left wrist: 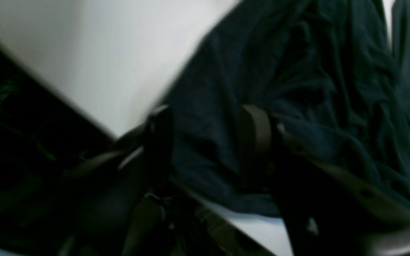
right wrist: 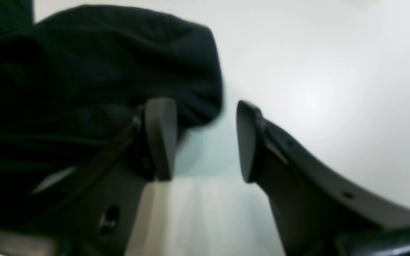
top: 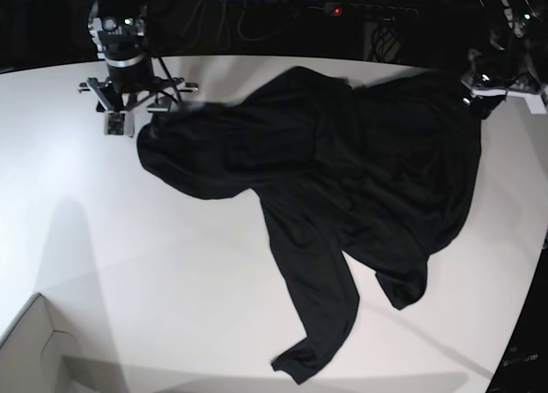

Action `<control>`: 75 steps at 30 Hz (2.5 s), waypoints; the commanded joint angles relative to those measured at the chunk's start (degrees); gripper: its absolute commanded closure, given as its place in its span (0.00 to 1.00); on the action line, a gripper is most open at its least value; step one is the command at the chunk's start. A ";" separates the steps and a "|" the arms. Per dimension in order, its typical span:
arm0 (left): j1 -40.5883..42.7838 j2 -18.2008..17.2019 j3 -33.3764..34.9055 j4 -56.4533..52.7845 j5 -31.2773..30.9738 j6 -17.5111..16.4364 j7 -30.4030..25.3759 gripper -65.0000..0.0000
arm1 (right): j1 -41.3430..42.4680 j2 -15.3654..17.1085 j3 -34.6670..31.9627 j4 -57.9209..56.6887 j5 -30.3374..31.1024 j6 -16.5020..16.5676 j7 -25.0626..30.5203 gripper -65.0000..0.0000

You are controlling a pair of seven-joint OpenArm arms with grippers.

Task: Layout the t-shirt on the table in an organized manner, then fold the t-shirt properly
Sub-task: 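Pull the shirt apart with both grippers, spreading it across the table, then lift the shirt with both grippers and swing it away from the robot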

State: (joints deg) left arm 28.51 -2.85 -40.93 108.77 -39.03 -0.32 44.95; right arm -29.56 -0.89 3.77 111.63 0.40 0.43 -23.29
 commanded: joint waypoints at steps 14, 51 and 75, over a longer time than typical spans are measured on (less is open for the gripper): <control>-5.61 0.08 9.32 -7.45 -1.02 0.54 -1.12 0.56 | -0.99 0.14 -0.83 1.46 -0.01 0.06 1.27 0.57; -1.92 2.54 -10.81 5.73 -10.07 0.01 -0.51 1.00 | 0.95 0.23 -0.47 1.11 -0.01 0.06 1.18 0.57; -0.60 1.93 -18.55 -5.25 -17.19 0.01 -0.51 1.00 | 8.51 0.31 -11.20 -3.37 -0.01 0.06 0.65 0.50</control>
State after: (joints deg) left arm 27.83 -0.16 -59.16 102.48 -54.46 -0.40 45.04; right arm -21.30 -0.78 -7.55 107.39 0.54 0.49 -23.88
